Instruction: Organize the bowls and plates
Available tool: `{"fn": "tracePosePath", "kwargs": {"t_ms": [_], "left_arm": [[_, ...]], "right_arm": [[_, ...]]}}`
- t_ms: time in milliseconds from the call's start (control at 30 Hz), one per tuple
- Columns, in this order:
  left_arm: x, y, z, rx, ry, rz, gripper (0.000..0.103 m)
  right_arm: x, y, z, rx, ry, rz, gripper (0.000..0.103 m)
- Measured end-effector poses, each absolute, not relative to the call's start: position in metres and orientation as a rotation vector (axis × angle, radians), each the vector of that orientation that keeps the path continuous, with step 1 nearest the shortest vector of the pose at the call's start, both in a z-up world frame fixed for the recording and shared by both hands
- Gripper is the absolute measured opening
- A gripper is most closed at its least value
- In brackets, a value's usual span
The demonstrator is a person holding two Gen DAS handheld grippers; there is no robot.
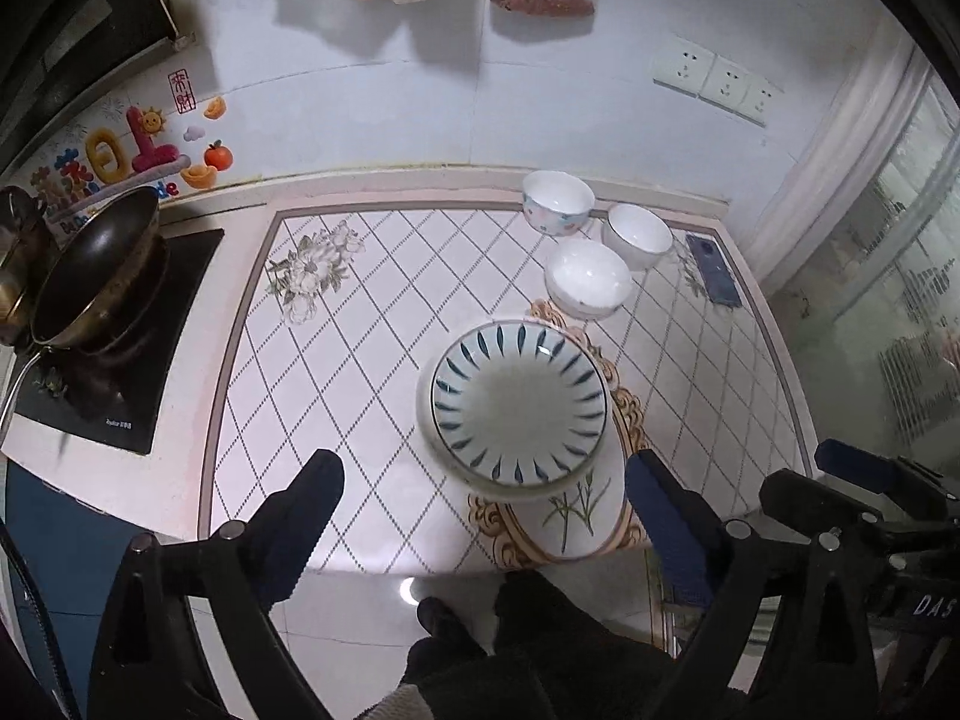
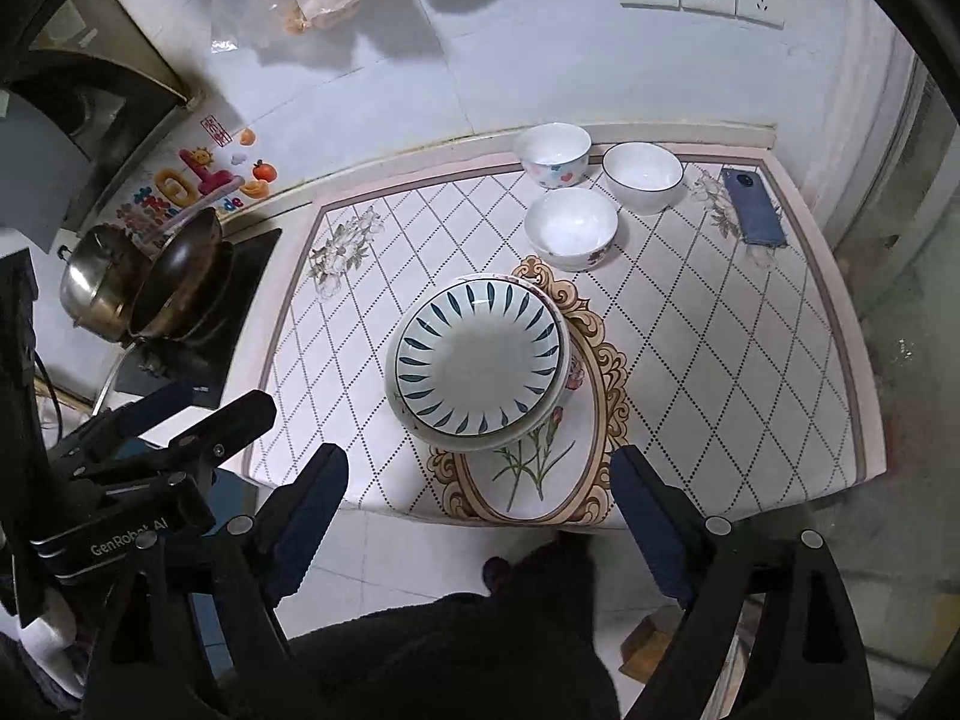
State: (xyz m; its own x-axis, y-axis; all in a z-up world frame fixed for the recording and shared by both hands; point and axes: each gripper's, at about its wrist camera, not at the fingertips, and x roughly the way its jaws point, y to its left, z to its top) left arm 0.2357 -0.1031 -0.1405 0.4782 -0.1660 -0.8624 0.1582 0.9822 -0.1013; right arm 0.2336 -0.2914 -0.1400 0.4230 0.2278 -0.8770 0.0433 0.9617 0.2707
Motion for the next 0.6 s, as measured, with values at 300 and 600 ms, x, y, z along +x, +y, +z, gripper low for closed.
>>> {"fn": "tracePosePath", "kwargs": {"t_ms": [300, 600], "left_arm": [[0.339, -0.136, -0.182, -0.077, 1.068, -0.092, 0.096], [0.468, -0.182, -0.276, -0.165, 1.269, -0.102, 0.09]], "right_arm": [[0.333, -0.37, -0.186, 0.377, 1.139, 0.144, 0.091], [0.471, -0.436, -0.283, 0.476, 1.245, 0.166, 0.091]]}}
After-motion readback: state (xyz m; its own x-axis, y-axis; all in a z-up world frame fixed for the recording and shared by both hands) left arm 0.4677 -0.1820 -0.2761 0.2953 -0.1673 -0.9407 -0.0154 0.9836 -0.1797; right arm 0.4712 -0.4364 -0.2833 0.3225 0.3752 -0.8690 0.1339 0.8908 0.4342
